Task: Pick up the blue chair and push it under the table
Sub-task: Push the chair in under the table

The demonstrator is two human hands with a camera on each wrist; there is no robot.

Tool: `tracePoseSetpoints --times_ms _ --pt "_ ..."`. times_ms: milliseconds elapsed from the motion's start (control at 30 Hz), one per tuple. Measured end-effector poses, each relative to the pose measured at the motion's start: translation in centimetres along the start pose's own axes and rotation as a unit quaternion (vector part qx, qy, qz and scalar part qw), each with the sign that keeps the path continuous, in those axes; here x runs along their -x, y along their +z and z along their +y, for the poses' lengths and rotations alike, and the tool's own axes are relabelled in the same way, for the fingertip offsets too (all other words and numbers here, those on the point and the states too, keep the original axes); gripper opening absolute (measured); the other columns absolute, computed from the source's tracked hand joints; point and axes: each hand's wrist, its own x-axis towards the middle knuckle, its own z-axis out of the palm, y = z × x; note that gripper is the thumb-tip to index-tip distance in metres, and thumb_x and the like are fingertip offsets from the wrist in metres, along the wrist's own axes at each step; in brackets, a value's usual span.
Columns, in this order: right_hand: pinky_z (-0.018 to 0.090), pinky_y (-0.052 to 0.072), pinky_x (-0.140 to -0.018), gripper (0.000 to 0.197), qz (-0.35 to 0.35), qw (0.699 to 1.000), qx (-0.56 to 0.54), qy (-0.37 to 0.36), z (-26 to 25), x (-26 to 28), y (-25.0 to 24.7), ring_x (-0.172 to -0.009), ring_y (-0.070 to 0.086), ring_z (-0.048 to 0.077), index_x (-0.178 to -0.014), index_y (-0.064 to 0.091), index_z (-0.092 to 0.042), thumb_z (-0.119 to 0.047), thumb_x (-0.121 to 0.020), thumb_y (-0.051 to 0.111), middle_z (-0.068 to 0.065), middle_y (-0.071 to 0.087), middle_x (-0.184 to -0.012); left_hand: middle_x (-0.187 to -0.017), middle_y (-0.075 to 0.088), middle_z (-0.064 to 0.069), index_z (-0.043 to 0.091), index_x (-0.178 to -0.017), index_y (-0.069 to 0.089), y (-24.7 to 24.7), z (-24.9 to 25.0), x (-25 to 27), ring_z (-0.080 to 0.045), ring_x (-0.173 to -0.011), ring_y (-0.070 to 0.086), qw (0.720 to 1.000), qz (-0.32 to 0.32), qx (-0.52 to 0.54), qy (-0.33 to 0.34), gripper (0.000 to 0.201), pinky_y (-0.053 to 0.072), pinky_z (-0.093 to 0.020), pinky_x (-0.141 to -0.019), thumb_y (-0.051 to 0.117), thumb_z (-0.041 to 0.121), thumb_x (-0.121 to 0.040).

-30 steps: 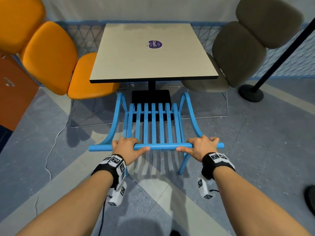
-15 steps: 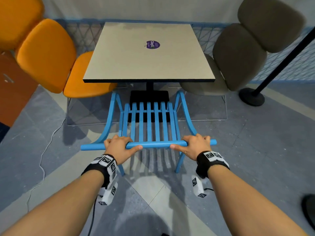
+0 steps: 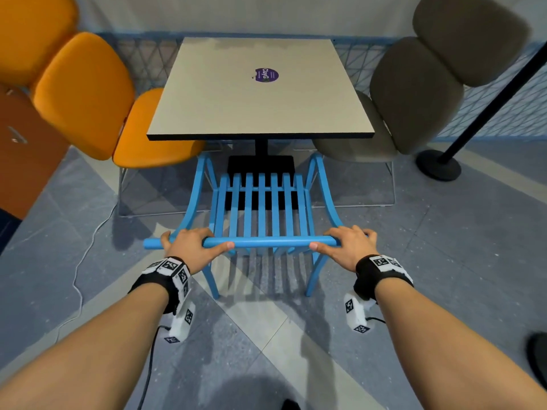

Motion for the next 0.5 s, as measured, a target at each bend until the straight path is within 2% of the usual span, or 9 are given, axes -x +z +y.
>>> tracePoseSetpoints --times_ms 67,200,367,500 --pt "0.046 0.025 -0.099 0.072 -0.002 1.0 -0.001 0.0 0.4 0.1 0.0 -0.099 0.048 0.015 -0.099 0.066 -0.041 -0.095 -0.069 0.028 -0.015 0.06 -0.09 -0.057 0.056 0.008 0.025 -0.067 0.059 0.3 0.0 0.3 -0.008 -0.071 0.053 0.999 0.006 0.034 0.006 0.074 0.023 -0.054 -0.101 0.033 0.094 -0.061" --pt "0.046 0.025 -0.099 0.074 0.015 1.0 -0.008 0.001 0.6 0.1 0.4 -0.096 0.048 0.015 -0.098 0.067 -0.041 -0.096 -0.068 0.028 -0.015 0.059 -0.088 -0.062 0.054 0.012 0.03 -0.068 0.059 1.1 -1.0 0.7 -0.012 -0.078 0.051 0.998 0.026 0.035 0.039 0.062 0.026 -0.046 -0.093 0.041 0.089 -0.067" --pt "0.045 0.023 -0.098 0.071 0.024 1.0 -0.014 0.005 0.3 0.0 0.9 -0.097 0.048 0.015 -0.102 0.067 -0.042 -0.095 -0.071 0.031 -0.014 0.061 -0.092 -0.066 0.055 0.013 0.031 -0.073 0.061 0.9 -1.5 0.2 -0.012 -0.081 0.05 0.998 0.028 0.03 0.051 0.058 0.026 -0.045 -0.093 0.044 0.086 -0.069" --pt "0.042 0.022 -0.092 0.072 0.018 1.0 -0.018 0.006 -0.1 -0.6 0.3 -0.096 0.047 0.013 -0.1 0.068 -0.041 -0.094 -0.07 0.031 -0.014 0.062 -0.092 -0.065 0.056 0.012 0.031 -0.073 0.061 0.4 -1.6 -1.1 -0.012 -0.081 0.051 0.998 0.016 0.03 0.054 0.061 0.026 -0.044 -0.09 0.04 0.088 -0.067"
